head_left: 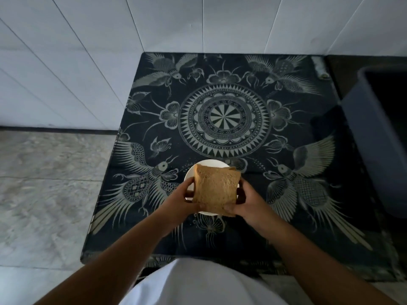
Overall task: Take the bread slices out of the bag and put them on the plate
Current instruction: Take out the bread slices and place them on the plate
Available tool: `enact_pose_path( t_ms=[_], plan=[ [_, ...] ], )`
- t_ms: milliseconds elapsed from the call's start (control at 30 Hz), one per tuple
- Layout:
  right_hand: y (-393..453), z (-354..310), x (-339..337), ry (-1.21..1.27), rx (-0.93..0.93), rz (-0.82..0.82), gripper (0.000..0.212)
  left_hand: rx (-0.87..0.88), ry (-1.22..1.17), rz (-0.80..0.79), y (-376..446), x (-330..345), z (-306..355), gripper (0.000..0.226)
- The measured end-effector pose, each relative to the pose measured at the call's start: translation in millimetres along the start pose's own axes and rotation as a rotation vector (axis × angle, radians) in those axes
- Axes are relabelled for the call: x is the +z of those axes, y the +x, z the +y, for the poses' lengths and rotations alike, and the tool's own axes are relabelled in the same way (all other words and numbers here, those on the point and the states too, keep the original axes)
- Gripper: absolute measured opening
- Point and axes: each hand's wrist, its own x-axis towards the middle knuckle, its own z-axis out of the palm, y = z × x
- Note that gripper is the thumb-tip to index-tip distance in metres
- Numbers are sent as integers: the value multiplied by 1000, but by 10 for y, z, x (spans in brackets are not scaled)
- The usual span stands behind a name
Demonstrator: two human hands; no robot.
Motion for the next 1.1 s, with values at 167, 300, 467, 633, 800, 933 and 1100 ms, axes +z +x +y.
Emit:
enact_pose_path(
  t_ms=[167,300,467,633,800,933,1100],
  plan=[
    [336,-12,66,-49,34,54,83,-41,151,9,363,-114,26,89],
    [519,-6,147,-147,31,89,69,-79,235,18,595,-193,46,94],
    [704,-53,153,-214,57,154,72,-85,268,79,825,-200,34,77],
    [828,-59,175,-316,64,201,72,-68,329,65,904,-138,38,69],
    [849,-37,241,-415,35,300,64,-22,338,71,910,-65,41,67],
    [843,-24,271,-397,74,330,77,-72,354,87,910,-11,22,82],
    [806,-15,314,-300,131,344,77,-84,322,147,863,44,23,92]
  ],
)
